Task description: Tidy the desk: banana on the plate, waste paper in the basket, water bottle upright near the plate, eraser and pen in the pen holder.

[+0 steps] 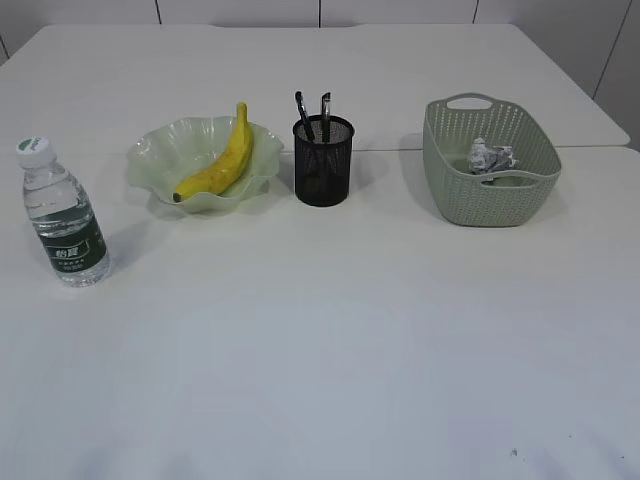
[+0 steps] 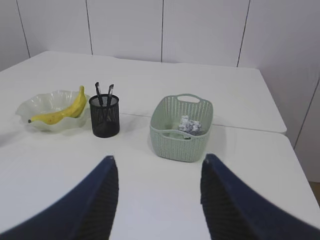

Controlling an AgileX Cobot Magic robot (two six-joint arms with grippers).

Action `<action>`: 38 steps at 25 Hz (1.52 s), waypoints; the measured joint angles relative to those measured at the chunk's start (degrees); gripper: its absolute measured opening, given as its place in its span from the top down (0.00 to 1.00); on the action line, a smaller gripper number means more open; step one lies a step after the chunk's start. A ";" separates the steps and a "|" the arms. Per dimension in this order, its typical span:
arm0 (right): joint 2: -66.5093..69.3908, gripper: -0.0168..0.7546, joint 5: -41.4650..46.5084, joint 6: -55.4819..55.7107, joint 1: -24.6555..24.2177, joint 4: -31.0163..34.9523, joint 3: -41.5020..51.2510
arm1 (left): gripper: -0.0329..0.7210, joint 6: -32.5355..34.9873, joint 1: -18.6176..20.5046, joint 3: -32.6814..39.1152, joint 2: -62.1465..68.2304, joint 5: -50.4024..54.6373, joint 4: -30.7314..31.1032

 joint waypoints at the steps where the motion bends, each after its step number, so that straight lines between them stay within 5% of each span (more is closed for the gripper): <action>1: -0.74 0.46 1.28 0.04 0.00 -0.23 0.12 | 0.34 0.00 0.00 1.17 0.00 0.08 -0.11; 10: -2.24 0.46 10.38 0.13 0.00 -1.18 0.34 | 0.34 0.35 0.00 12.13 0.00 0.35 -0.11; 25: -2.24 0.46 11.44 0.13 0.00 -0.22 6.04 | 0.34 1.60 0.00 13.85 0.00 4.21 0.35; 38: -2.24 0.46 15.66 -7.60 0.00 8.96 7.70 | 0.34 1.60 0.00 13.85 0.00 4.31 0.48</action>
